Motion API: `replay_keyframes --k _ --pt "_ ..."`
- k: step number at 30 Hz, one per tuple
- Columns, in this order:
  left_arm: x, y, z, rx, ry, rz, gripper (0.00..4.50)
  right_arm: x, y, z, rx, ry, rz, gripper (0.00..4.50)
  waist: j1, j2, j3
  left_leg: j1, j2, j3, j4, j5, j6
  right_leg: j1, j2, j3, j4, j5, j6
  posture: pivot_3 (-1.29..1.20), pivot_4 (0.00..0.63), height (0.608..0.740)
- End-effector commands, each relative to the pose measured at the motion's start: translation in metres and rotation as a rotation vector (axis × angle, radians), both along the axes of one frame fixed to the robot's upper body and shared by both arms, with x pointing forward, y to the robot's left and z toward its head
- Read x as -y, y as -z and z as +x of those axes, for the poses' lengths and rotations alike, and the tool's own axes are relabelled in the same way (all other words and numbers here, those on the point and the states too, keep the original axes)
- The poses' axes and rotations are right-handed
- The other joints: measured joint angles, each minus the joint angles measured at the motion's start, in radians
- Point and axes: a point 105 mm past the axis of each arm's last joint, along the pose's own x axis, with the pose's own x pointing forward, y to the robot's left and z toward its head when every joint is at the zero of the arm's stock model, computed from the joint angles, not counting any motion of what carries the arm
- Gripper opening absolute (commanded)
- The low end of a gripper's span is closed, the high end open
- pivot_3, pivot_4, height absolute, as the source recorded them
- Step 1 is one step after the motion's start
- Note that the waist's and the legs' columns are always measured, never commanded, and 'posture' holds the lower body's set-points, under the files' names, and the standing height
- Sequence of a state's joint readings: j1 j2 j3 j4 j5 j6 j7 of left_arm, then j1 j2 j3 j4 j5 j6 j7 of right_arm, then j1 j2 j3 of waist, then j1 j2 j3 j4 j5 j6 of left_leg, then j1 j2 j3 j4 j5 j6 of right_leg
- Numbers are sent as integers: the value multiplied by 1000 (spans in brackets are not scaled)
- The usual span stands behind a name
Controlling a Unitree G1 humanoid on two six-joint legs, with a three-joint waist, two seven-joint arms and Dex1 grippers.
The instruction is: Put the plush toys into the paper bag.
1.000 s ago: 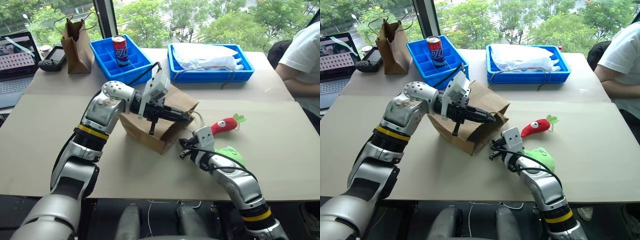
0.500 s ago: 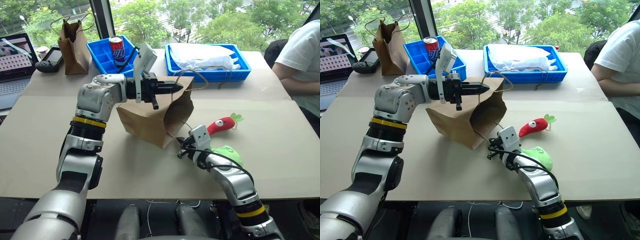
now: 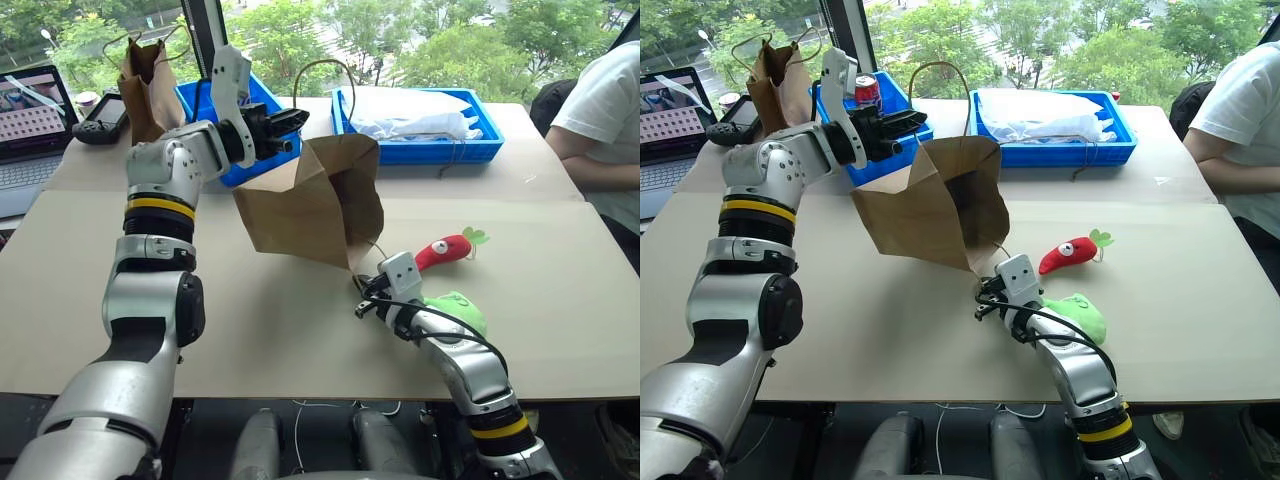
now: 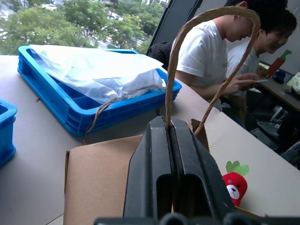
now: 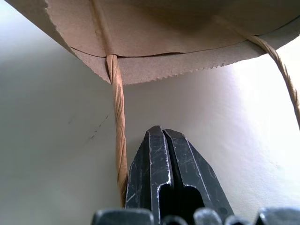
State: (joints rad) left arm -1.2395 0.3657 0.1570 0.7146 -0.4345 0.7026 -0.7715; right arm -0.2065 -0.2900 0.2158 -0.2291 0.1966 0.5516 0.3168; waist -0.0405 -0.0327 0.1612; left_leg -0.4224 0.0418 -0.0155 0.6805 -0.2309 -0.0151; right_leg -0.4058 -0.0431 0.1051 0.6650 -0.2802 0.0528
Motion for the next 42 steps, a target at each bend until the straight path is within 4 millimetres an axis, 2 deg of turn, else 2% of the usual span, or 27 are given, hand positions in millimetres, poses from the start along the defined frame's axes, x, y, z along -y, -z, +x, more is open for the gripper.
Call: replay_keyframes --k 1,3,6,9,15,18,23,27,30,32,38,42 --pt "8 -14 -12 43 72 -19 0 0 -12 2 10 -11 -14 47 -1 0 0 0 0 0 0 0 0 0 0 0 0 0 0 0 150 715" --pt "13 -14 -21 37 129 -27 0 -4 -27 3 28 -23 10 47 -2 0 0 0 0 0 0 0 0 0 0 0 0 0 0 0 150 715" --pt "20 -12 -48 31 297 -7 0 -10 -50 3 42 -38 67 47 -4 0 0 -1 0 -1 0 0 -1 -1 0 0 1 0 0 0 150 715" --pt "17 -7 -73 19 420 29 0 -13 -67 -2 38 -62 98 47 -7 1 0 -1 0 -1 -1 0 -1 -2 0 0 2 0 0 0 150 715" --pt "10 -3 -87 -4 472 31 0 -7 -105 -17 60 -129 105 47 2 1 1 -2 0 -6 -1 1 -2 -2 -1 -6 4 0 0 0 150 715" --pt "12 -2 -89 -9 482 19 0 -6 -113 -14 70 -124 107 47 3 1 1 -1 0 -7 -1 2 -2 0 -1 -8 2 0 0 0 150 715" --pt "17 -4 -90 -9 489 -11 0 -22 -91 1 31 -126 81 47 -1 1 1 -1 0 -7 -1 1 -2 -1 -1 -8 1 0 0 0 150 715" --pt "26 -7 -84 2 450 -52 0 -39 -61 14 -20 -121 90 47 -3 1 1 -1 0 -7 -1 2 -2 -1 0 -8 2 0 0 0 150 715" --pt "27 -9 -85 3 438 -68 0 -36 -27 17 -71 -115 -16 47 -3 1 1 -2 0 -7 -1 2 -2 -1 -1 -8 1 0 -1 0 150 715" --pt "21 -9 -81 3 400 -66 0 -32 -14 16 -96 -111 -42 47 -1 1 1 -2 -1 -7 -1 2 -2 -1 -1 -8 1 0 -1 0 150 715" --pt "6 -9 -67 1 259 -80 0 -33 -4 13 -115 -120 -49 47 -3 1 1 -1 0 -8 -1 2 -3 -1 -1 -8 2 0 -1 0 150 715" --pt "-9 -5 -50 -19 85 -100 0 -40 -4 12 -128 -128 -18 47 -4 1 1 0 0 -8 -1 2 -4 -1 -1 -8 2 0 -1 0 150 715"
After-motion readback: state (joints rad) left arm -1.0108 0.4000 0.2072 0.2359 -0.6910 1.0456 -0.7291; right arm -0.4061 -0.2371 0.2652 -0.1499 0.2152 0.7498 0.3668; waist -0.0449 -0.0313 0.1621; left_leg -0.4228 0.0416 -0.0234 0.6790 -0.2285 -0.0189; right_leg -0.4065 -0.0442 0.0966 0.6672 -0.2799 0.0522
